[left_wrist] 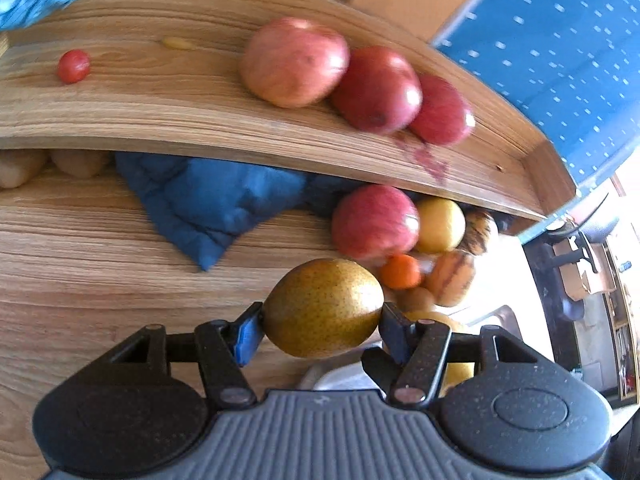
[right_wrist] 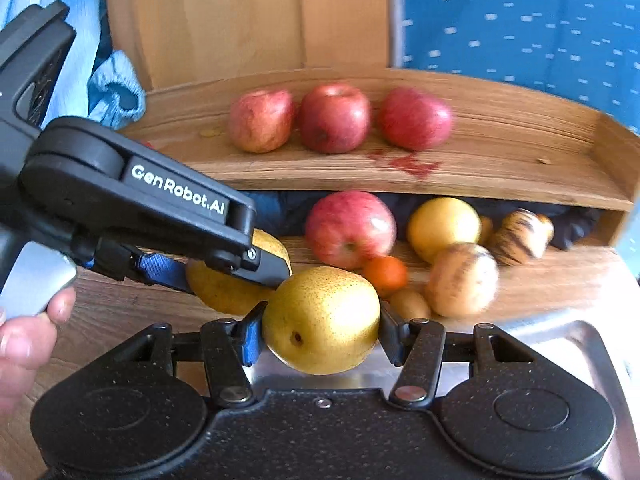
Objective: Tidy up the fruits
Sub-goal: 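Close the left tool on the brown pear while the right tool grips the yellow pear, then carry both pears onto the steel tray and open both tools to release them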
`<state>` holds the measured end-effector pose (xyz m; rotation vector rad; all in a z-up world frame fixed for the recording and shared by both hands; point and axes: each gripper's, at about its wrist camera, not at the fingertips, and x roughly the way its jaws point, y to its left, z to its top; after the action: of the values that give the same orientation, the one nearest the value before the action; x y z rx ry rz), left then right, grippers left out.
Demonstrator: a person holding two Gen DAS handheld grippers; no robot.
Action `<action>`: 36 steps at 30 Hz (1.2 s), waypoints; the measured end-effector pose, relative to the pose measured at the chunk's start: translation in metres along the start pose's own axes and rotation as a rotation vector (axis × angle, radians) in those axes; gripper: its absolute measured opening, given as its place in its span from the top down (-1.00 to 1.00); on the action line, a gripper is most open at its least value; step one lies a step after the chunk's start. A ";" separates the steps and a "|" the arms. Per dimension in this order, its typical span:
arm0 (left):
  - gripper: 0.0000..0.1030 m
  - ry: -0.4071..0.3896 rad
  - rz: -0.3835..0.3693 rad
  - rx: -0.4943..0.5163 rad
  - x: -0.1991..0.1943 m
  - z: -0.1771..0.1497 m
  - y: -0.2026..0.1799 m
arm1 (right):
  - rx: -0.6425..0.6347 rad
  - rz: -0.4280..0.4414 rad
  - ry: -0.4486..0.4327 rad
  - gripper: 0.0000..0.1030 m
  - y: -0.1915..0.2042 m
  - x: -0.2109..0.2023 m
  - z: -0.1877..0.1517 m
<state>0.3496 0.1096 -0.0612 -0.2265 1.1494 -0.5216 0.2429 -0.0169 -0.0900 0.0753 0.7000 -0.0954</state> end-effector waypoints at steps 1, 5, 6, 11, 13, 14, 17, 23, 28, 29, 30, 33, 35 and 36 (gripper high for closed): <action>-0.27 0.001 -0.005 0.011 -0.001 -0.002 -0.005 | 0.010 -0.012 -0.006 -0.12 -0.004 -0.008 -0.004; -0.27 0.014 -0.027 0.058 0.006 -0.009 -0.032 | 0.059 -0.075 -0.015 -0.12 -0.028 -0.032 -0.019; -0.27 0.022 -0.035 0.070 0.008 -0.012 -0.040 | 0.072 -0.096 -0.017 -0.12 -0.035 -0.039 -0.023; -0.27 0.068 -0.080 0.136 0.026 -0.028 -0.081 | 0.140 -0.200 -0.008 -0.12 -0.066 -0.067 -0.036; -0.27 0.088 -0.099 0.164 0.034 -0.036 -0.099 | 0.164 -0.243 -0.005 -0.12 -0.080 -0.081 -0.042; -0.27 0.098 -0.107 0.177 0.038 -0.040 -0.107 | 0.172 -0.262 -0.001 -0.12 -0.086 -0.086 -0.045; -0.27 0.123 -0.130 0.214 0.048 -0.053 -0.130 | 0.199 -0.312 0.014 -0.12 -0.106 -0.099 -0.055; -0.27 0.150 -0.139 0.259 0.066 -0.076 -0.169 | 0.222 -0.348 0.026 -0.12 -0.139 -0.112 -0.074; -0.27 0.150 -0.113 0.263 0.074 -0.090 -0.184 | 0.190 -0.312 0.024 -0.12 -0.151 -0.113 -0.083; -0.27 0.147 -0.107 0.259 0.076 -0.092 -0.186 | 0.174 -0.303 0.022 -0.12 -0.151 -0.113 -0.083; -0.27 0.144 -0.101 0.253 0.077 -0.093 -0.186 | 0.160 -0.292 0.021 -0.12 -0.151 -0.112 -0.083; -0.27 0.126 -0.082 0.239 0.078 -0.097 -0.188 | 0.121 -0.265 0.010 -0.12 -0.152 -0.110 -0.083; -0.27 0.113 -0.076 0.228 0.077 -0.098 -0.189 | 0.091 -0.248 0.005 -0.12 -0.152 -0.109 -0.083; -0.28 0.107 -0.073 0.219 0.076 -0.099 -0.189 | 0.078 -0.241 0.003 -0.13 -0.153 -0.109 -0.083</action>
<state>0.2302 -0.0818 -0.0812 -0.0515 1.1809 -0.7268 0.0899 -0.1536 -0.0890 0.0661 0.7066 -0.3534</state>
